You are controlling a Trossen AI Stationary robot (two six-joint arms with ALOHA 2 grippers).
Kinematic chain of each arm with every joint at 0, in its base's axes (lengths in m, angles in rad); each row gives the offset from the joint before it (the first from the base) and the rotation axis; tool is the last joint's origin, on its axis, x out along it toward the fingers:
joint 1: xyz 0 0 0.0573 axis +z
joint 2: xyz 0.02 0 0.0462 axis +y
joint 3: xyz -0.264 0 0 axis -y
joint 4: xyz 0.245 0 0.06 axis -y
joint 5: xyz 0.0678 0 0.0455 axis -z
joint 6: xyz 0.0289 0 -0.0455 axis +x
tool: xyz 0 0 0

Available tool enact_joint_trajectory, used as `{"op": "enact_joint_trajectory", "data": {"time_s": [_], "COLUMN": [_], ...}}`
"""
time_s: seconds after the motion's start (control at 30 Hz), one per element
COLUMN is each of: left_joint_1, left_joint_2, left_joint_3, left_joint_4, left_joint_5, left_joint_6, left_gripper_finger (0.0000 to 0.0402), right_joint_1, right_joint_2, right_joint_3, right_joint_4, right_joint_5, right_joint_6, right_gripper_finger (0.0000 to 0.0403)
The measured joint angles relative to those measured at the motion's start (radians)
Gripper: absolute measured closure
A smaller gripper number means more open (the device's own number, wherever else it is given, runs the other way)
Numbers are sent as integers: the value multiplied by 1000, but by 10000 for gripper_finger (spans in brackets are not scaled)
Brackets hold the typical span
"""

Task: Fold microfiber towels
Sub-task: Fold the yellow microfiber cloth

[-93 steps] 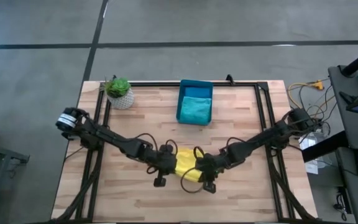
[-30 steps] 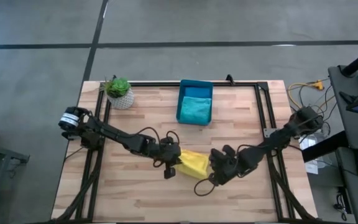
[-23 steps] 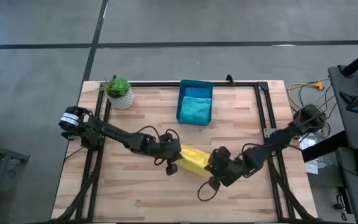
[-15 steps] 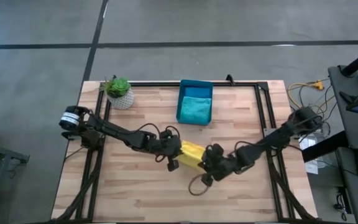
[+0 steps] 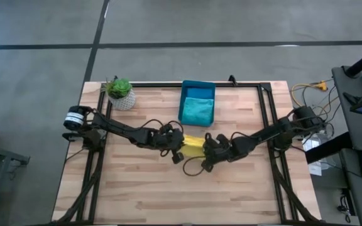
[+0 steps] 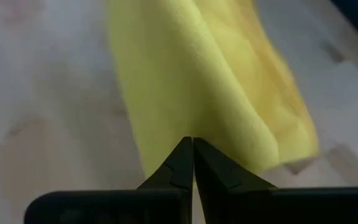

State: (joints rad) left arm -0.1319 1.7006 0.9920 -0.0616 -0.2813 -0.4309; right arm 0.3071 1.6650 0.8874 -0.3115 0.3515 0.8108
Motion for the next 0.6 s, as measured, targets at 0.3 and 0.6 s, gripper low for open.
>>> {"op": "enact_joint_trajectory", "data": {"time_s": [0.3, 0.6], "left_joint_1": [53, 101], "left_joint_2": [65, 37], "left_joint_3": [-2, -5], "left_joint_4": [0, 0], "left_joint_5": [-1, -79], "left_joint_6": [24, 150], "left_gripper_finger": [401, 340], "right_joint_1": [-105, -178], "right_joint_2": [0, -6], "right_joint_3": [-36, -37], "right_joint_4": [8, 6], "right_joint_5": [5, 8], "right_joint_6": [0, 4], "right_gripper_finger": [394, 394]}}
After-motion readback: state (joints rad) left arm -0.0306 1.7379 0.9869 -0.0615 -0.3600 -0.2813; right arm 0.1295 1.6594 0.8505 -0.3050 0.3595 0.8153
